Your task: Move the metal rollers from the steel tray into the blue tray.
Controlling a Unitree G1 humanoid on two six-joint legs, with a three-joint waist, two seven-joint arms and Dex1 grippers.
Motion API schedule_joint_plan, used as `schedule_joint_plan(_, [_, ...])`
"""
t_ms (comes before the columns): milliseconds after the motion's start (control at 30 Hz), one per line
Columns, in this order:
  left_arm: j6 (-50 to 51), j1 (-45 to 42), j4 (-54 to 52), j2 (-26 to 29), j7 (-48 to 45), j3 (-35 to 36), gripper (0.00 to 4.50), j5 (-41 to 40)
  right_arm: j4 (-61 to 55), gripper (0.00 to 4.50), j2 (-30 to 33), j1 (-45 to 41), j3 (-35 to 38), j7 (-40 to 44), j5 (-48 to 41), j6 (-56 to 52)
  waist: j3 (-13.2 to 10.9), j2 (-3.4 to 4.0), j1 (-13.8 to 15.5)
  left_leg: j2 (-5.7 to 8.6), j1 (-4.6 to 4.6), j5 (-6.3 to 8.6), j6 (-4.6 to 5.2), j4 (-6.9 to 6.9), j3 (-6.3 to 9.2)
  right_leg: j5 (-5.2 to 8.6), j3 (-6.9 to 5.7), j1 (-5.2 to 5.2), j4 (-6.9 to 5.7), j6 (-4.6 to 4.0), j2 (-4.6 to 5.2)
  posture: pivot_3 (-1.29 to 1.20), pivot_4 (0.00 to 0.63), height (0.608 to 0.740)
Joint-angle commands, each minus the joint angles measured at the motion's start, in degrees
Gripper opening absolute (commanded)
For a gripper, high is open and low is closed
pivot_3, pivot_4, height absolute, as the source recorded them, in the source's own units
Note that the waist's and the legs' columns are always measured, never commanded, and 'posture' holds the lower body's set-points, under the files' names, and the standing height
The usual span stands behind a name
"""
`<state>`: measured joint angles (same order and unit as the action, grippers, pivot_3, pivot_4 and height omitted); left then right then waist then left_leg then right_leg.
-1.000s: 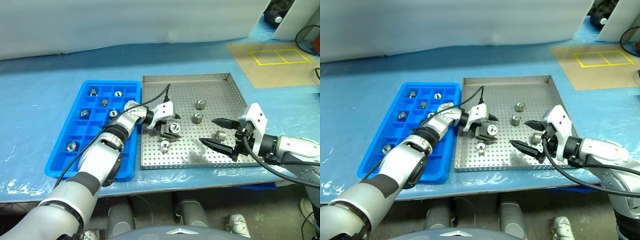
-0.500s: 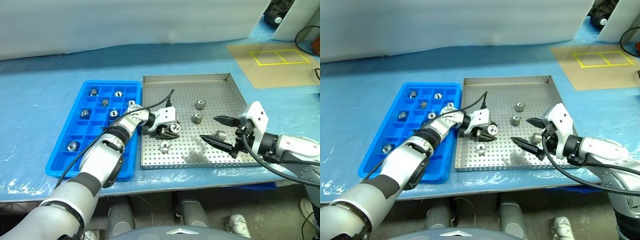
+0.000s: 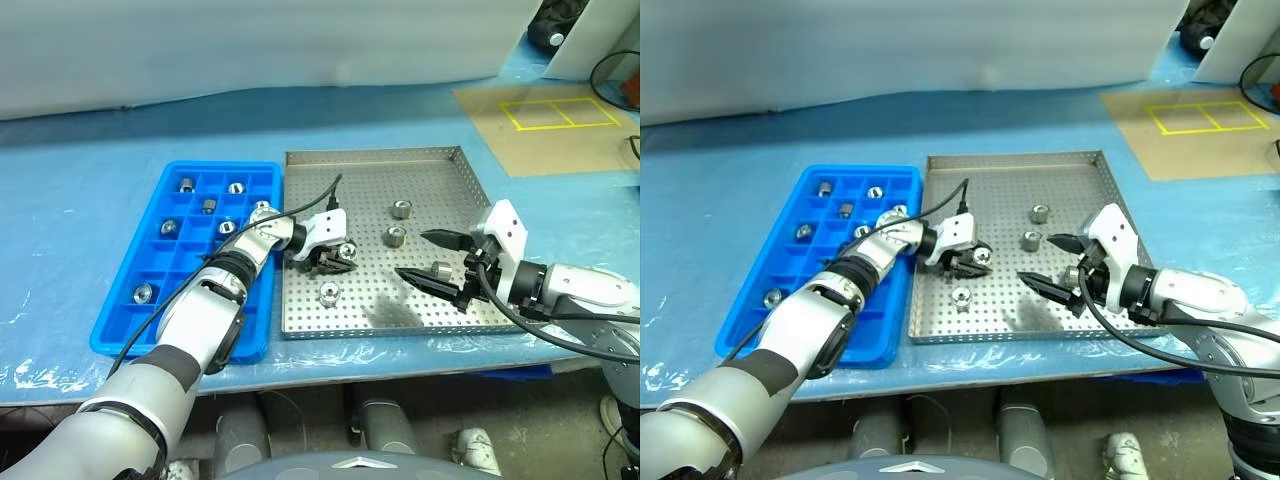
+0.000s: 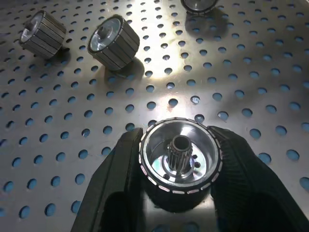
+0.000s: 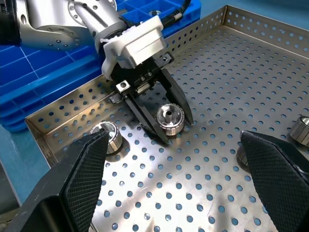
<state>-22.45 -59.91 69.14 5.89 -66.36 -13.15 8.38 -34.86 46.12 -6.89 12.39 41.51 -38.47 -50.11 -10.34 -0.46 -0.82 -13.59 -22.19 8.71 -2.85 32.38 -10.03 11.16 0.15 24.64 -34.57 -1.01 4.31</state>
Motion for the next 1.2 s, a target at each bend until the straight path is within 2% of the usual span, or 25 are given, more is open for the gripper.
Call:
schedule_joint_plan(33, [3.7, -0.8, -9.1, 1.8, -3.2, 5.3, 1.76, -7.2, 1.5, 4.5, 0.4, -3.1, -1.9, 1.3, 0.7, 2.3, 0.0, 0.0, 0.0, 0.01, -0.02, 0.0, 0.0, -0.01, 0.0, 0.0, 0.0, 0.03, 0.0, -0.01, 0.01, -0.45, 0.15, 0.74])
schedule_joint_plan(167, [16.0, 4.2, -26.4, 7.7, -6.7, 10.0, 1.76, -15.2, 6.1, 4.5, -0.4, -7.4, -6.9, 4.0, 2.6, 4.9, 0.0, 0.01, -0.1, -0.06, -0.01, -0.03, -0.05, -0.11, -0.02, -0.02, 0.0, 0.12, -0.03, -0.06, 0.04, -0.34, 0.15, 0.74])
schedule_joint_plan(367, [25.6, 16.0, -45.7, 18.2, -3.1, 12.8, 1.76, -17.4, 15.6, 4.5, -2.8, -16.3, -14.5, 9.6, 6.5, 9.9, 0.0, 0.1, 0.6, -0.14, 0.02, -0.1, -0.18, -0.3, -0.04, 0.02, -0.07, 0.25, -0.12, -0.16, -0.03, -0.18, 0.15, 0.74])
schedule_joint_plan(533, [31.7, 28.6, -61.7, 28.2, -1.1, 17.0, 1.76, -20.0, 23.8, 4.5, -5.2, -22.6, -19.7, 15.6, 9.7, 14.3, 0.0, 0.08, 2.4, -0.19, -0.16, -0.11, -0.21, -0.32, -0.03, 0.02, -0.16, 0.44, -0.18, -0.18, 0.0, -0.03, 0.15, 0.74])
schedule_joint_plan(700, [40.5, 39.8, -74.9, 36.7, 1.4, 26.2, 1.76, -25.9, 32.2, 4.5, -9.4, -29.0, -23.8, 20.4, 13.0, 18.7, -0.1, 0.12, 4.6, -0.21, -0.26, -0.14, -0.25, -0.36, -0.02, 0.05, -0.24, 0.55, -0.24, -0.23, 0.02, 0.07, 0.15, 0.74])
schedule_joint_plan(833, [40.6, 45.7, -75.7, 38.6, 6.4, 30.3, 1.76, -25.1, 36.5, 4.5, -12.1, -31.8, -25.5, 23.4, 14.7, 21.1, 0.0, 0.15, 6.0, -0.18, -0.22, -0.14, -0.27, -0.37, -0.02, 0.05, -0.24, 0.52, -0.26, -0.22, 0.06, 0.13, 0.15, 0.74])
schedule_joint_plan(933, [38.6, 47.4, -74.7, 38.4, 9.3, 30.0, 1.76, -23.8, 38.7, 4.5, -13.8, -33.2, -26.0, 24.8, 15.7, 22.2, 0.0, 0.14, 7.0, -0.2, -0.24, -0.15, -0.28, -0.32, 0.01, 0.05, -0.27, 0.5, -0.29, -0.22, 0.06, 0.15, 0.15, 0.74])
schedule_joint_plan(1067, [37.9, 45.0, -71.0, 36.2, 12.4, 27.9, 1.76, -23.7, 40.2, 4.5, -15.5, -34.5, -26.0, 25.9, 16.5, 22.9, 0.0, 0.14, 8.0, -0.19, -0.25, -0.15, -0.28, -0.28, 0.04, 0.05, -0.26, 0.51, -0.35, -0.22, 0.06, 0.16, 0.15, 0.74])
schedule_joint_plan(1200, [34.7, 40.4, -64.1, 32.5, 13.4, 22.9, 1.76, -21.8, 39.4, 4.5, -15.9, -34.9, -25.3, 26.1, 16.5, 22.2, 0.0, 0.13, 8.3, -0.18, -0.25, -0.18, -0.32, -0.25, 0.05, 0.04, -0.25, 0.51, -0.41, -0.22, 0.06, 0.13, 0.15, 0.74])
